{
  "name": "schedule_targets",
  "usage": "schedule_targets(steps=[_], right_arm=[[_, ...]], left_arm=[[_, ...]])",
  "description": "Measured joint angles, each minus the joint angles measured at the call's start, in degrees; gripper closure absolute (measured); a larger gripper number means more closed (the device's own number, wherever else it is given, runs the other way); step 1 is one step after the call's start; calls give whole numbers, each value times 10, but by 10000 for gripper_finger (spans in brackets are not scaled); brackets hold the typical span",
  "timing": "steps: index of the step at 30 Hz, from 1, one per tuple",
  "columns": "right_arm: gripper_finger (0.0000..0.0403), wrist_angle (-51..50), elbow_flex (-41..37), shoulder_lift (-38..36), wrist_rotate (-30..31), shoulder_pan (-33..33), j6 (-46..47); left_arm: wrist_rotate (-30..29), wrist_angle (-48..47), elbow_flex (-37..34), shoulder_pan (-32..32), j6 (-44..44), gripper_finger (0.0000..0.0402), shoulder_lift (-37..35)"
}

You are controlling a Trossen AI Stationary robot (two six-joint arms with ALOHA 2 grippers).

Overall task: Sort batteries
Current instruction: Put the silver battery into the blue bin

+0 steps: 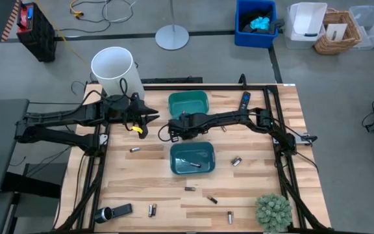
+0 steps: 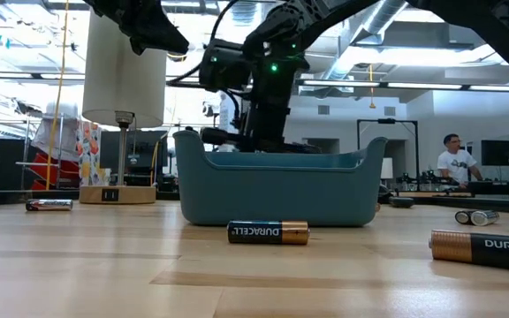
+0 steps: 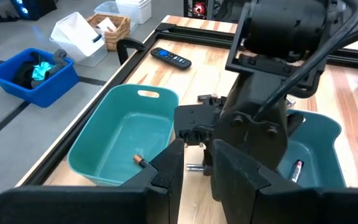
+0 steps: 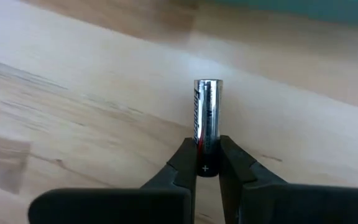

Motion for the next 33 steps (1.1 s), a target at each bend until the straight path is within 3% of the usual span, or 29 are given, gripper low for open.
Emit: schedule_targets(steps=[16,24,33], right_arm=[[354,-47,152,-1,6,17,-113],[353,-143,221,-1,6,54,-234],[353,-275,276,-2,6,118,-361]], left_arm=[[0,-9,0,0,0,319,0],[2,-42,0,0,-39,319,-11],[-6,-134,0,0,-29,319,-84]])
